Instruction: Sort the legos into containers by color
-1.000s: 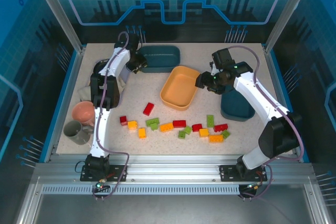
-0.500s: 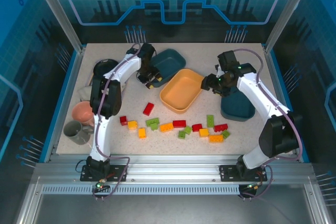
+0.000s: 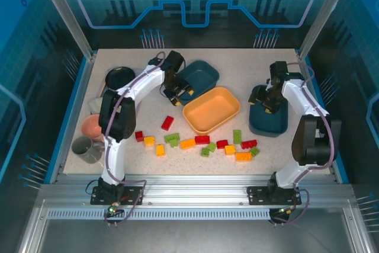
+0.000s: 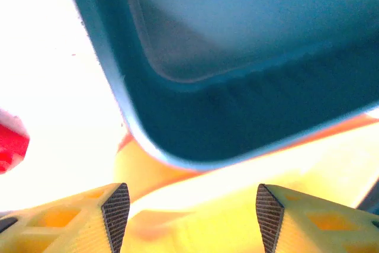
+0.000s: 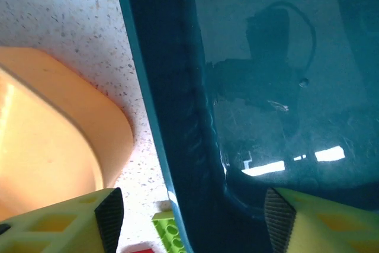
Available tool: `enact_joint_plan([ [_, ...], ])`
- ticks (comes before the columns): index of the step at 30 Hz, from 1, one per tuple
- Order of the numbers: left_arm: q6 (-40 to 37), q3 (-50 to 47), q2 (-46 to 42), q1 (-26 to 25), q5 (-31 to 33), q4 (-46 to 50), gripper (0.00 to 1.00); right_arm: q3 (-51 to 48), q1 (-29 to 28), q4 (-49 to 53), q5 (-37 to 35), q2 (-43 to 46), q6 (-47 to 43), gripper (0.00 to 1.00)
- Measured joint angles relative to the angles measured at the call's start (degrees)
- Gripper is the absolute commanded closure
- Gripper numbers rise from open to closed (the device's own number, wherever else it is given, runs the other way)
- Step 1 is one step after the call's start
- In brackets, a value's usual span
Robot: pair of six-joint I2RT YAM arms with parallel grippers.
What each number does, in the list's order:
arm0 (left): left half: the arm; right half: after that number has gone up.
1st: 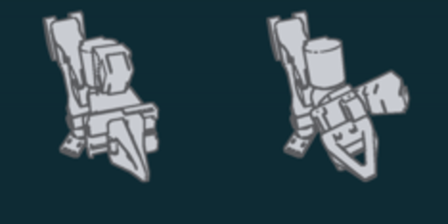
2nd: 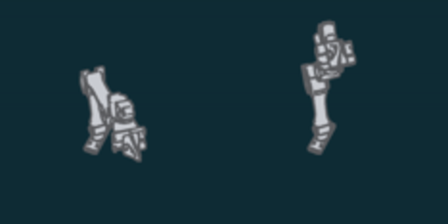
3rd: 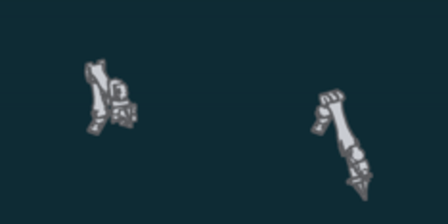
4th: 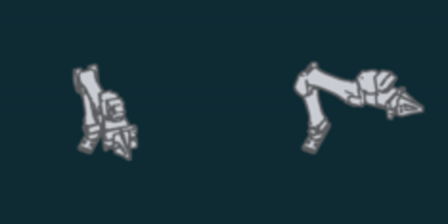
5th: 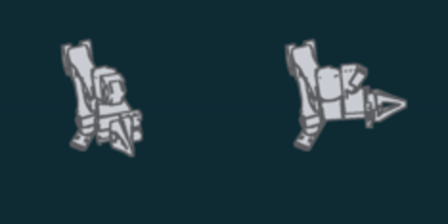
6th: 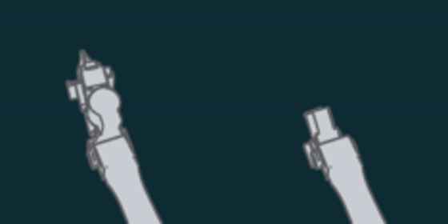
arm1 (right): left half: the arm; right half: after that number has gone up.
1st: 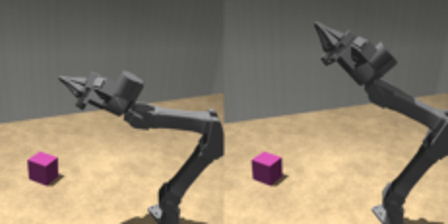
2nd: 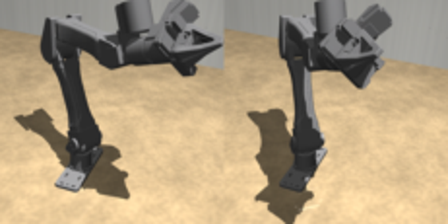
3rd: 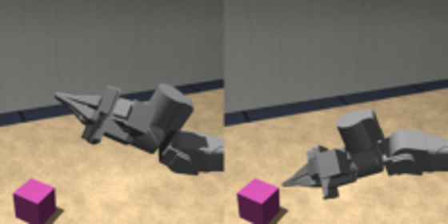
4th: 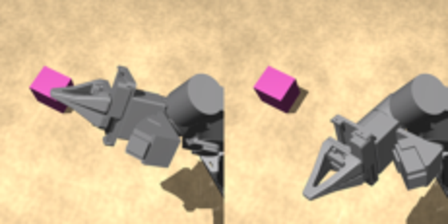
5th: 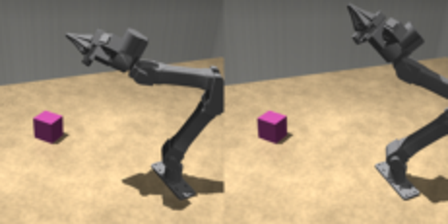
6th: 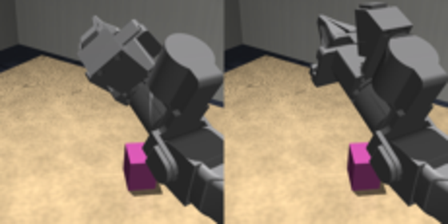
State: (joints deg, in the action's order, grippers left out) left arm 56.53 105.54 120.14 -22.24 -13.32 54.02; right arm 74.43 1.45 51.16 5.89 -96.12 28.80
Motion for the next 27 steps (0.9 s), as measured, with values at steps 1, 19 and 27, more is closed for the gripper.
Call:
enact_joint_plan([
  [1, -0.7, -0.8, -2.0, 0.0, 0.3, 0.1, 0.38, 0.0, -0.1, -0.2, 0.7, -0.9, -0.8, 0.25],
  [19, -1.3, -32.7, -19.9, -11.0, -6.8, -14.0, 0.3, -1.8, -6.5, -3.5, 7.9, -4.6, -3.5, 0.16],
  [27, 2.3, -28.8, -12.6, -12.7, -7.0, -23.3, 0.37, -2.2, -7.4, -4.2, 8.1, -5.8, -3.0, 0.22],
])
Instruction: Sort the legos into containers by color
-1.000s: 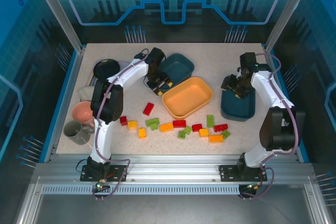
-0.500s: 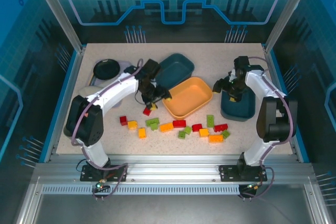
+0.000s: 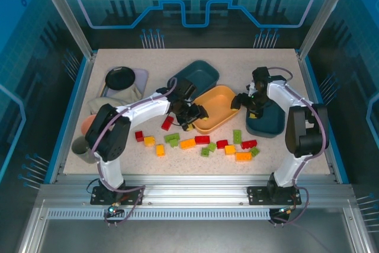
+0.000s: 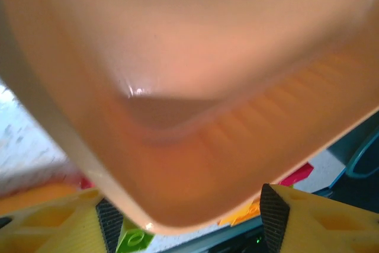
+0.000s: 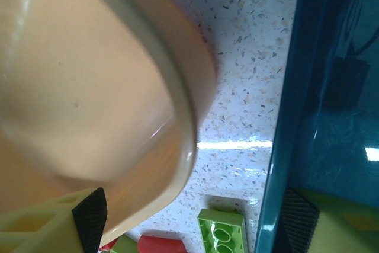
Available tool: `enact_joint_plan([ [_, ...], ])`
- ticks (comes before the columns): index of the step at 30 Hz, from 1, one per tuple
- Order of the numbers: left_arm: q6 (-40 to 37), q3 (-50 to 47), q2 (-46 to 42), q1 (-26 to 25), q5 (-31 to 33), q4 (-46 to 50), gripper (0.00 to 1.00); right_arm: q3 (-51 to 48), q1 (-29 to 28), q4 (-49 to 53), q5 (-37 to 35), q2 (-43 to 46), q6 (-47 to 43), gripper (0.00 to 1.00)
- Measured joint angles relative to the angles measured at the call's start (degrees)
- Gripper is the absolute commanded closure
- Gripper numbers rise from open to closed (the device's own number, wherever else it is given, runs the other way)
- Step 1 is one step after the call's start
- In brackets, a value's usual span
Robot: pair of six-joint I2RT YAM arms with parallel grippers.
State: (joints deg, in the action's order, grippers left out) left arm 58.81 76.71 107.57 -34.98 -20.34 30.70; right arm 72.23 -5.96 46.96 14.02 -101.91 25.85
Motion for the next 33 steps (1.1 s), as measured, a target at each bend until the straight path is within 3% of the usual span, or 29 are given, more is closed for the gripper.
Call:
enact_joint_plan([
  [9, 1.9, 11.5, 9.1, -3.1, -0.1, -3.0, 0.43, 2.5, -0.5, 0.1, -0.1, -3.2, 0.2, 0.27],
  [13, 2.7, 18.0, 12.7, -3.9, -0.4, -3.1, 0.38, 4.4, -0.5, 0.1, -0.3, -4.7, 0.2, 0.3],
  [18, 2.8, 23.6, 13.0, -4.0, -0.5, 0.6, 0.33, 8.4, -0.5, 0.1, -0.9, -8.8, 0.1, 0.38],
  [22, 2.7, 25.2, 10.2, -3.0, 0.2, 5.6, 0.39, 10.8, -0.5, 0.3, -1.8, -11.6, 0.1, 0.46],
  [28, -0.9, 28.7, 8.4, 6.2, 2.4, 12.2, 0.55, 14.6, -0.5, 1.7, -3.4, -14.1, -0.2, 0.57],
  [33, -6.5, 39.3, 16.7, 15.4, 5.2, 17.3, 0.65, 18.9, -1.2, 3.6, -5.0, -16.5, -0.7, 0.64],
])
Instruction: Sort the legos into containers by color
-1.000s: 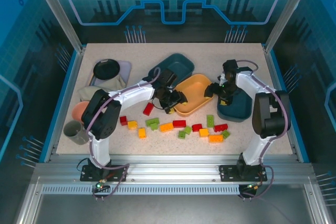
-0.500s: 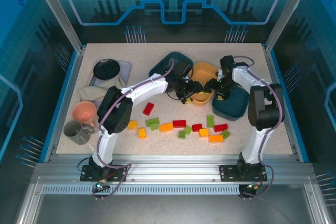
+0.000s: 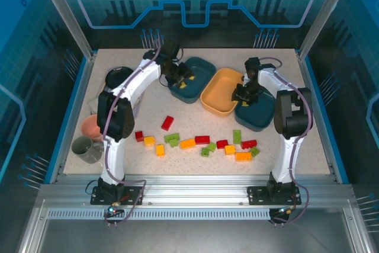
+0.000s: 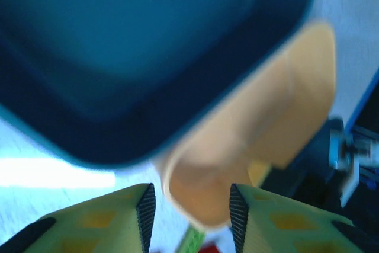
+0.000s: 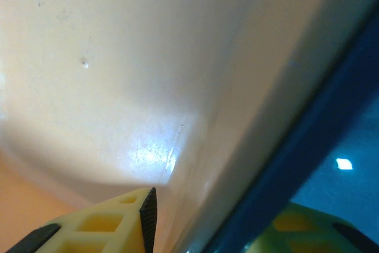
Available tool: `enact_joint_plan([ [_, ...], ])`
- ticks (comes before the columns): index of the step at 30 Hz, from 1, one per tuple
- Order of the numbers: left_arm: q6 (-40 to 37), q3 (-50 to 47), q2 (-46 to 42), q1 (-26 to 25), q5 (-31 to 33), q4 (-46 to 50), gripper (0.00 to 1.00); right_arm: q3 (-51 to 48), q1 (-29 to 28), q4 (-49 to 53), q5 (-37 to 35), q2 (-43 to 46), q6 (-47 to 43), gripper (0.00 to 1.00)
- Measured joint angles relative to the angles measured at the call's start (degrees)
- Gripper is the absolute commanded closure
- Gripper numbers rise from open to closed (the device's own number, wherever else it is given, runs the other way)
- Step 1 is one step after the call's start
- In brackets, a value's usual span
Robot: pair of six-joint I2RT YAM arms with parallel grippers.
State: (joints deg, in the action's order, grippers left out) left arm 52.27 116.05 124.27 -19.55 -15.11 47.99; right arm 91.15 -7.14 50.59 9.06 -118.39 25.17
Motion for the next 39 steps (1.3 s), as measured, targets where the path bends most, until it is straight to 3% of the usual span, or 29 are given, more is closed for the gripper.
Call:
enact_joint_plan([
  [6, -5.1, 13.8, 14.2, 1.7, 0.9, 4.7, 0.74, 5.7, -1.8, 2.3, -1.6, -3.3, -1.7, 0.7],
  [13, -6.4, 13.7, 17.5, 0.8, 0.2, 7.1, 0.79, 13.4, -3.4, 5.6, -2.4, -8.1, -5.1, 0.73],
  [28, -7.2, -15.5, -0.6, 0.8, -0.1, 2.0, 0.77, 23.3, -8.0, 8.9, -1.5, -14.8, -7.0, 0.68],
  [32, -7.4, -16.5, -1.5, 1.0, 0.6, 1.4, 0.7, 23.6, -9.2, 8.8, -1.2, -15.7, -5.9, 0.54],
  [39, -7.8, -14.9, -4.1, 0.9, 4.4, 2.0, 0.37, 22.9, -9.7, 8.5, -3.7, -12.0, -4.2, 0.28],
])
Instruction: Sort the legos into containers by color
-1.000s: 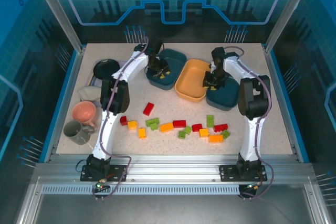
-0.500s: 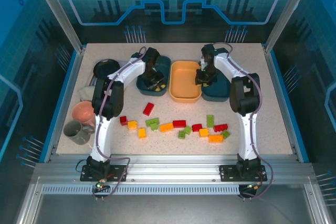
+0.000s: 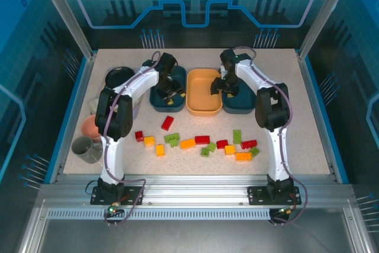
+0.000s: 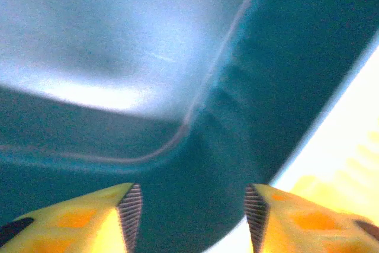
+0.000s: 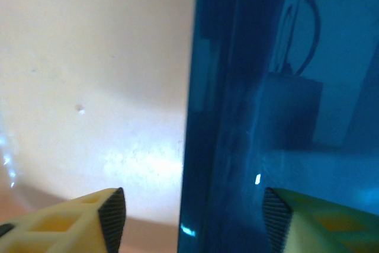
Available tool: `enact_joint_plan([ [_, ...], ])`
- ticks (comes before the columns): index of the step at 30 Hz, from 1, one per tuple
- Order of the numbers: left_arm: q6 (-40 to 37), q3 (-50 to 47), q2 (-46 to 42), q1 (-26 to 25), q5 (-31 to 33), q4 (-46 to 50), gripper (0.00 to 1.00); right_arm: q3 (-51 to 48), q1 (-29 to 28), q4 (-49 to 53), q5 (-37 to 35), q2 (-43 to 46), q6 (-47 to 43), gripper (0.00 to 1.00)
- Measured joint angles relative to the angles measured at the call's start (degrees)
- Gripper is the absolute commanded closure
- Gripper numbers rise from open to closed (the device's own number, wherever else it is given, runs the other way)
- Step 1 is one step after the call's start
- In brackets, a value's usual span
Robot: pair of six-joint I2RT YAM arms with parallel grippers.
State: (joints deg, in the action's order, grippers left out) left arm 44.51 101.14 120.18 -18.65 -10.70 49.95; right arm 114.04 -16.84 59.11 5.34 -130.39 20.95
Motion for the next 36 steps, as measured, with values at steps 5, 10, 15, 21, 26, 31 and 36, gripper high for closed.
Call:
enact_joint_plan([
  [5, -0.5, 0.5, -10.3, -0.8, 3.8, 0.2, 0.22, -4.7, 0.0, -0.9, -4.5, 13.3, 1.4, 0.27],
  [10, -2.7, -4.5, -25.1, -3.7, 4.3, -4.7, 0.15, -19.1, 0.0, -2.5, -9.9, 34.3, 7.3, 0.35],
  [15, -5.9, -17.0, -37.2, -11.3, 0.7, -11.1, 0.14, -41.4, 0.4, -1.5, -12.4, 53.8, 17.9, 0.39],
  [21, -5.5, -34.8, -44.6, -20.2, -2.0, -15.6, 0.13, -64.0, 6.3, -2.9, -9.6, 64.0, 26.3, 0.34],
  [26, -3.9, -40.7, -46.6, -22.7, -2.3, -17.7, 0.13, -72.0, 11.7, -8.4, -6.1, 62.0, 29.1, 0.35],
  [31, -3.0, -41.4, -47.0, -23.2, -2.3, -20.7, 0.13, -74.0, 13.1, -15.6, -3.5, 57.7, 30.8, 0.35],
  [36, -2.4, -41.4, -47.2, -23.2, -2.3, -22.2, 0.13, -76.4, 13.1, -20.3, -1.5, 55.9, 32.8, 0.37],
])
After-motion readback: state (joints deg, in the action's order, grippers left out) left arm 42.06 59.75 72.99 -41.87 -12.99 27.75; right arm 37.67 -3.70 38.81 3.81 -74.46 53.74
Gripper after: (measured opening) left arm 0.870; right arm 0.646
